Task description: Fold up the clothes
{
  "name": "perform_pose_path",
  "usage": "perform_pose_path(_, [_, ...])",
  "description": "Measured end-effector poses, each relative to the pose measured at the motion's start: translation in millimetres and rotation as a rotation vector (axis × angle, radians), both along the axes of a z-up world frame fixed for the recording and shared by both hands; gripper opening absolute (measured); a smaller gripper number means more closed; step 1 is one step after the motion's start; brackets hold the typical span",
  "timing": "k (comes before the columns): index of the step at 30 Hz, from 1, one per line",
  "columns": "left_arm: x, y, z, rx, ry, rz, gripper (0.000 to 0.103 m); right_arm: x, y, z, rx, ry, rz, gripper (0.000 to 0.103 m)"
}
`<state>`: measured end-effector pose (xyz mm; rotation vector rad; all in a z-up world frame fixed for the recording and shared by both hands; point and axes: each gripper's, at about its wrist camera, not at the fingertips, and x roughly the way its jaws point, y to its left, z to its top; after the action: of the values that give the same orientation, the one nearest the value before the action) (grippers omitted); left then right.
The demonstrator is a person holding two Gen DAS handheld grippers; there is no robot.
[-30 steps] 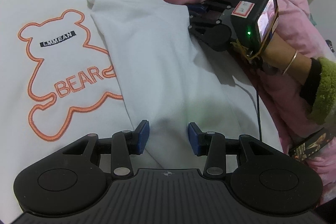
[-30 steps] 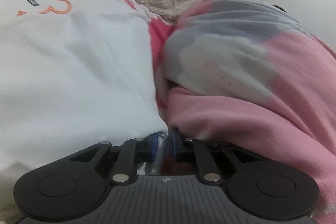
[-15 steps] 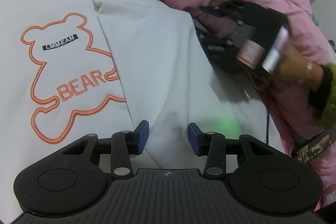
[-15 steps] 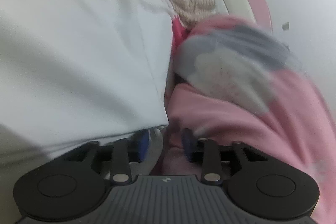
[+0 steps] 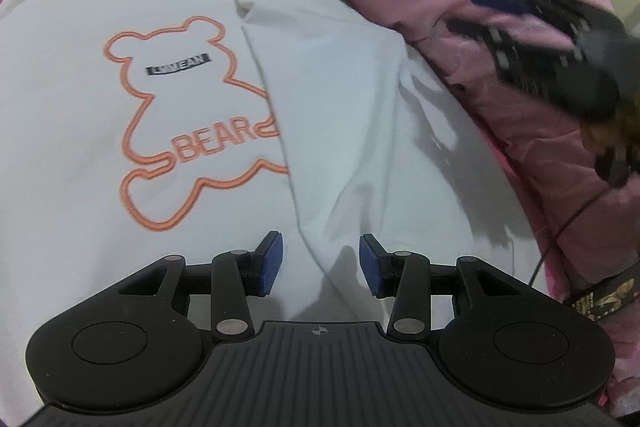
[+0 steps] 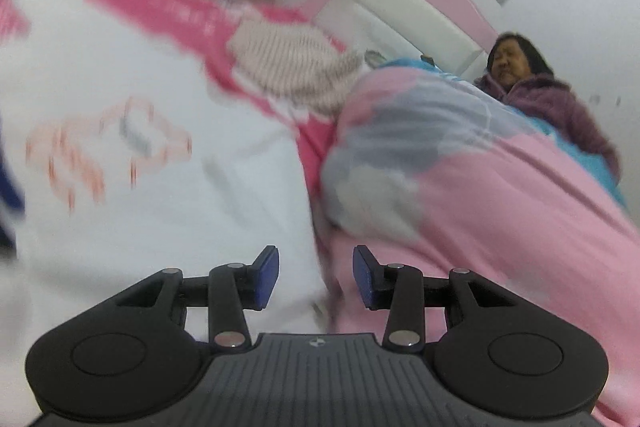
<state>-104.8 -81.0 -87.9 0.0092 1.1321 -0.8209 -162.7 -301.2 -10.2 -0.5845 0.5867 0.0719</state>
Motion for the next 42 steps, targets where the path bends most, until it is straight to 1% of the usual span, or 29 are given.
perform_pose_path(2, [0, 1, 2, 0.001, -0.007, 0.01, 0.042, 21, 1, 4, 0.093, 0.003, 0.018, 0.042])
perform_pose_path(4, [1, 2, 4, -0.003, -0.016, 0.021, 0.042, 44, 4, 3, 0.161, 0.035, 0.013, 0.04])
perform_pose_path(9, [7, 22, 8, 0.006, -0.024, 0.059, 0.042, 72, 13, 0, 0.285, 0.067, -0.01, 0.039])
perform_pose_path(10, [9, 30, 9, 0.016, -0.025, 0.074, 0.042, 74, 14, 0, 0.305, 0.074, -0.011, 0.039])
perform_pose_path(12, [14, 49, 11, 0.043, -0.035, 0.112, 0.042, 64, 13, -1, 0.33, 0.089, 0.004, 0.039])
perform_pose_path(14, [25, 77, 16, 0.069, -0.051, 0.194, 0.042, 52, 10, -3, 0.336, 0.106, 0.01, 0.039])
perform_pose_path(17, [47, 128, 23, 0.096, -0.059, 0.393, 0.042, 32, -2, -6, 0.349, 0.137, -0.024, 0.039])
perform_pose_path(18, [54, 146, 23, 0.098, -0.046, 0.47, 0.042, 27, -7, -6, 0.359, 0.148, -0.048, 0.04])
perform_pose_path(20, [64, 179, 23, 0.086, 0.006, 0.589, 0.042, 14, -20, -4, 0.389, 0.169, -0.097, 0.04])
perform_pose_path(21, [66, 192, 23, 0.081, 0.028, 0.631, 0.042, 6, -27, -3, 0.411, 0.178, -0.126, 0.04])
perform_pose_path(22, [65, 199, 23, 0.081, 0.041, 0.649, 0.042, -2, -35, -2, 0.433, 0.186, -0.156, 0.041])
perform_pose_path(25, [60, 211, 20, 0.09, 0.069, 0.665, 0.043, -27, -56, -3, 0.495, 0.226, -0.25, 0.041])
perform_pose_path(28, [57, 212, 16, 0.096, 0.097, 0.674, 0.043, -49, -68, -7, 0.507, 0.269, -0.31, 0.041])
perform_pose_path(30, [56, 208, 17, 0.098, 0.092, 0.678, 0.043, -62, -67, -5, 0.487, 0.28, -0.317, 0.041])
perform_pose_path(33, [54, 201, 22, 0.1, 0.063, 0.671, 0.043, -81, -62, 8, 0.462, 0.262, -0.3, 0.041])
perform_pose_path(35, [51, 196, 26, 0.094, 0.048, 0.658, 0.043, -91, -61, 19, 0.479, 0.257, -0.288, 0.041])
perform_pose_path(37, [47, 182, 29, 0.077, 0.036, 0.611, 0.044, -99, -60, 25, 0.532, 0.275, -0.28, 0.041])
perform_pose_path(38, [45, 174, 30, 0.068, 0.029, 0.585, 0.044, -103, -60, 24, 0.581, 0.302, -0.273, 0.041])
perform_pose_path(40, [39, 156, 32, 0.05, 0.03, 0.523, 0.045, -108, -56, 16, 0.698, 0.393, -0.254, 0.041])
perform_pose_path(42, [31, 133, 29, 0.022, 0.058, 0.439, 0.045, -112, -51, 0, 0.808, 0.482, -0.261, 0.041])
